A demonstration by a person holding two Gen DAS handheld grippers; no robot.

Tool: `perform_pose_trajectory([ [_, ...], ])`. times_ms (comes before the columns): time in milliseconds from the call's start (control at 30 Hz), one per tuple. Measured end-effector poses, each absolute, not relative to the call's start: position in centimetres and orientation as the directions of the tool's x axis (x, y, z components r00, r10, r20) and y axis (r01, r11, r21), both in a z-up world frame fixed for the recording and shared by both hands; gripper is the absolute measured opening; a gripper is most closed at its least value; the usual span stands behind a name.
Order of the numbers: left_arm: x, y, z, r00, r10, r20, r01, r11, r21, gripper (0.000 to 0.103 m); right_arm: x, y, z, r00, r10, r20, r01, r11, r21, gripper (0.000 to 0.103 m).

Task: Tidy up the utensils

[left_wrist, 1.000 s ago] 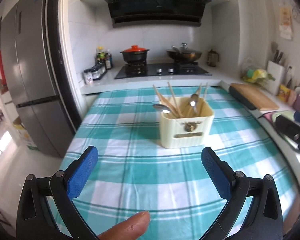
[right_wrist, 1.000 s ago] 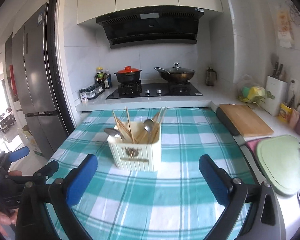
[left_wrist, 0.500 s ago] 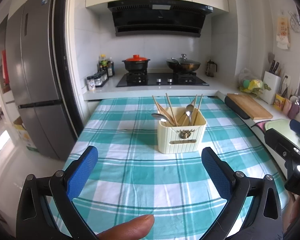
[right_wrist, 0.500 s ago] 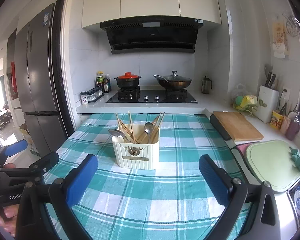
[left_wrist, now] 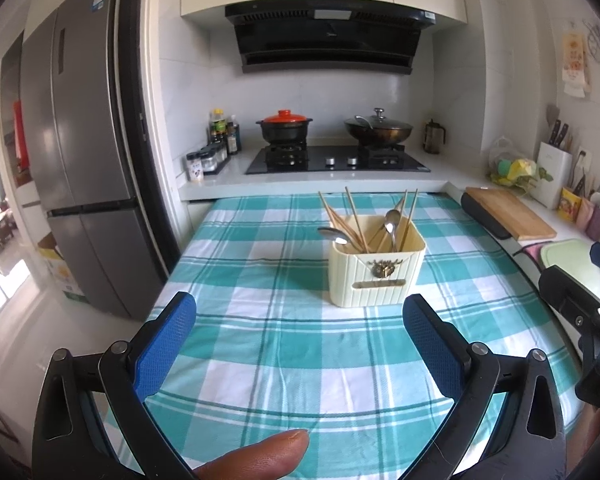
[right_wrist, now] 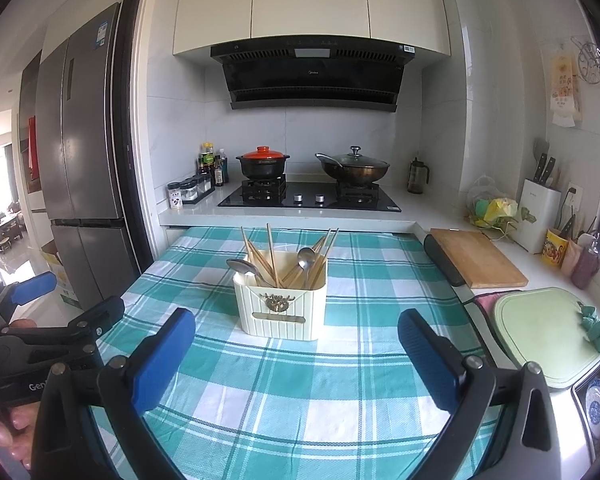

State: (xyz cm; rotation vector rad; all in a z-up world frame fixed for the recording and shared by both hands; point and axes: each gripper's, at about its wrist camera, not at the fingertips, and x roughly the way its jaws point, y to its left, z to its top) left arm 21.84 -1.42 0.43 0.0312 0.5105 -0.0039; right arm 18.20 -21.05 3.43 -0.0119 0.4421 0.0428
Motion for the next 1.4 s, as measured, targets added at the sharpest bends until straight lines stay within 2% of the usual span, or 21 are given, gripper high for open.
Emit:
perform_pose_trajectory([
  [1400,21.51,-1.96,0.74,0.867,-0.004,-0.499,0.017,1.000,0.022,0.103,17.67,-21.02,3.60,0.903,0.043,-0.428,-0.043,0.999,0.010,0.103],
])
